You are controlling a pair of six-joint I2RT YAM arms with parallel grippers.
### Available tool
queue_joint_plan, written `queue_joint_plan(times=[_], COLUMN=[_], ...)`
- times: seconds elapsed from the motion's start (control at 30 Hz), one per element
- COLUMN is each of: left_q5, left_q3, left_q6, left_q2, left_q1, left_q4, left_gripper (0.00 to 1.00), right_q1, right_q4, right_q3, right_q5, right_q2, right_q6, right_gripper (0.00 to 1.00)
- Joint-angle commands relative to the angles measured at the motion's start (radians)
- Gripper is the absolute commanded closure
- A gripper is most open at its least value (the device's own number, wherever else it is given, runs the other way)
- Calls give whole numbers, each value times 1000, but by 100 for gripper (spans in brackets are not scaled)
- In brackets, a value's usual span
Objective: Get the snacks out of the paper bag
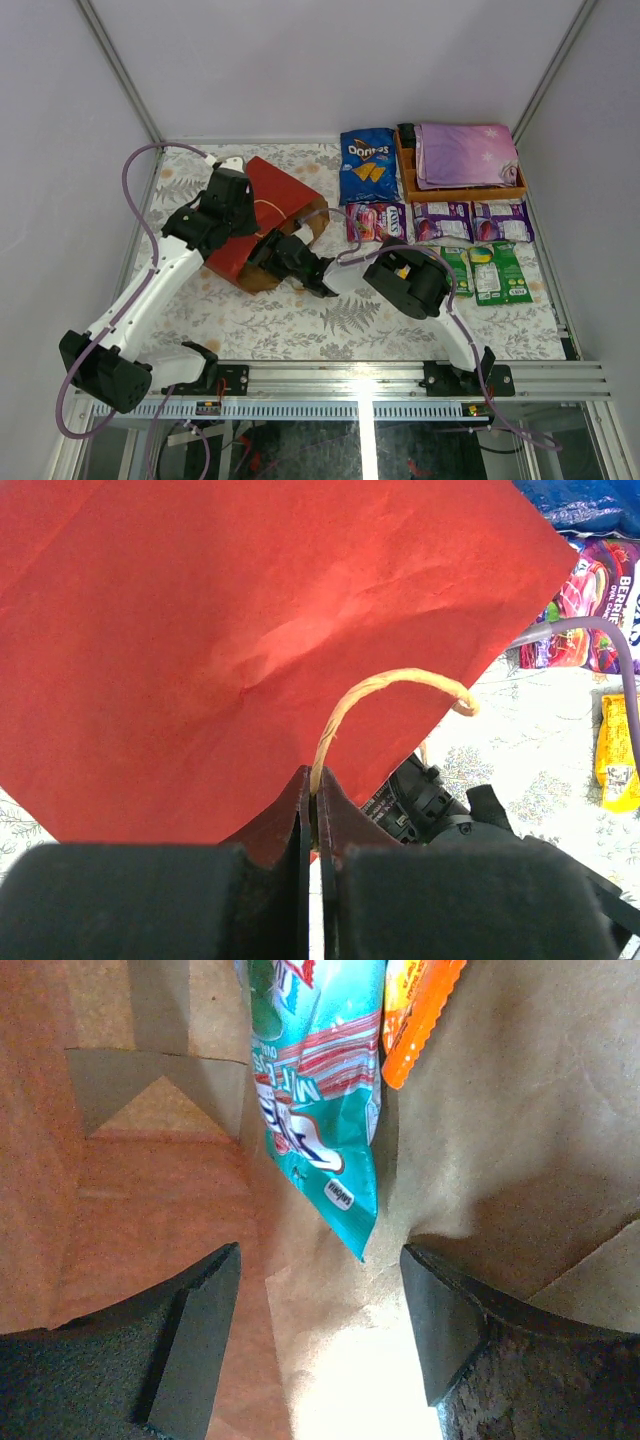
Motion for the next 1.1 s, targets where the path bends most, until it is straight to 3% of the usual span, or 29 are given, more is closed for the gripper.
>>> queue_joint_plan(times=[0.0, 0.3, 0.43, 0.5, 0.6, 0.8, 1.07], left_q5=[-8, 1, -19, -41, -86, -147, -188], left_q3=[-12, -26, -26, -27, -28, -27, -13], left_q6=[12, 14, 14, 14, 14, 6, 5], left_q2=[-24, -28, -29, -34, -37, -34, -36], left_q1=[-4, -4, -4, -4, -4, -2, 9], left_q4=[48, 57, 55, 56, 49, 39, 31], left_gripper=[100, 100, 100, 100, 100, 100, 100], right_q1=[-1, -5, 1, 11, 42, 118, 125], right_q4=[-193, -147, -116, -113, -126, -179, -315], right_q3=[66, 209, 184, 153, 116, 75, 71], right_q5=[91, 95, 121, 147, 192, 242, 135], right_q2=[10, 155, 119, 76, -3, -183, -445], right_q6=[1, 9, -34, -83, -191, -396, -630], right_gripper=[28, 42, 72, 79, 99, 100, 100])
